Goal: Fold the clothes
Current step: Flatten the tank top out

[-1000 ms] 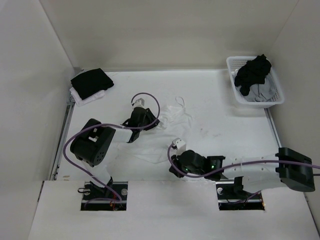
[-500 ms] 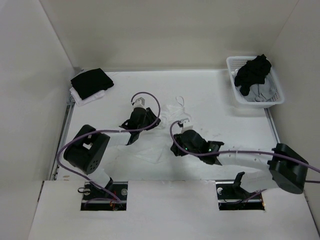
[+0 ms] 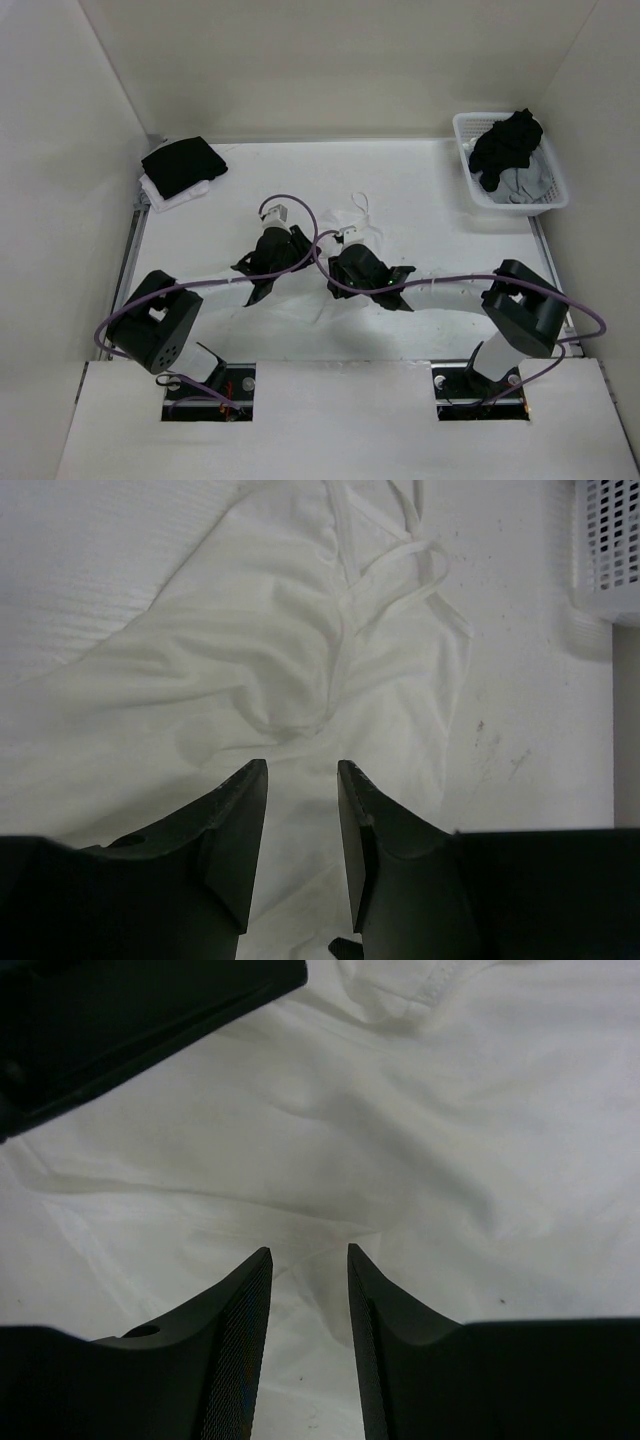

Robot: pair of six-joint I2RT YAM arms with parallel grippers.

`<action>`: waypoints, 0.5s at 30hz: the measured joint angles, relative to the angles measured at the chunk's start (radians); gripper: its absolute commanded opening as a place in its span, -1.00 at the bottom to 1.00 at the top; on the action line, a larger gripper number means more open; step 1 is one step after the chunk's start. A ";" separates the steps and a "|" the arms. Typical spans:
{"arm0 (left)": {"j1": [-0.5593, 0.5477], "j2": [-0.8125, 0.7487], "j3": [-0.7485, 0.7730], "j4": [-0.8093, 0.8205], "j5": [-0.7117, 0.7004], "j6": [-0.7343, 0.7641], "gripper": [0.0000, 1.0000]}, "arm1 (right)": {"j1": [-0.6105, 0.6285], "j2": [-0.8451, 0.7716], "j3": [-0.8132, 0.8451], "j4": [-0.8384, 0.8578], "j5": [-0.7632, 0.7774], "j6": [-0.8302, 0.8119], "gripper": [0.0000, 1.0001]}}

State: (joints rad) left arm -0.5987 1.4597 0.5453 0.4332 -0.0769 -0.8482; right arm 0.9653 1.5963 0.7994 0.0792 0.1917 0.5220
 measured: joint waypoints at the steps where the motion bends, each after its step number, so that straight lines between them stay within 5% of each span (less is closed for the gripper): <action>1: -0.003 0.000 -0.007 -0.003 0.001 -0.004 -0.34 | 0.000 0.002 0.000 0.000 0.003 -0.002 -0.25; 5: -0.014 0.000 -0.014 -0.010 0.008 -0.020 -0.34 | 0.000 0.015 0.000 0.000 0.011 -0.005 -0.45; 15: -0.067 0.032 -0.022 0.012 0.038 -0.058 -0.35 | 0.010 0.042 0.002 -0.013 0.011 -0.006 -0.35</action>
State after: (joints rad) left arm -0.6659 1.4918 0.5232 0.4450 -0.0387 -0.9066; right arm 0.9756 1.6386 0.8017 0.0666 0.2028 0.5159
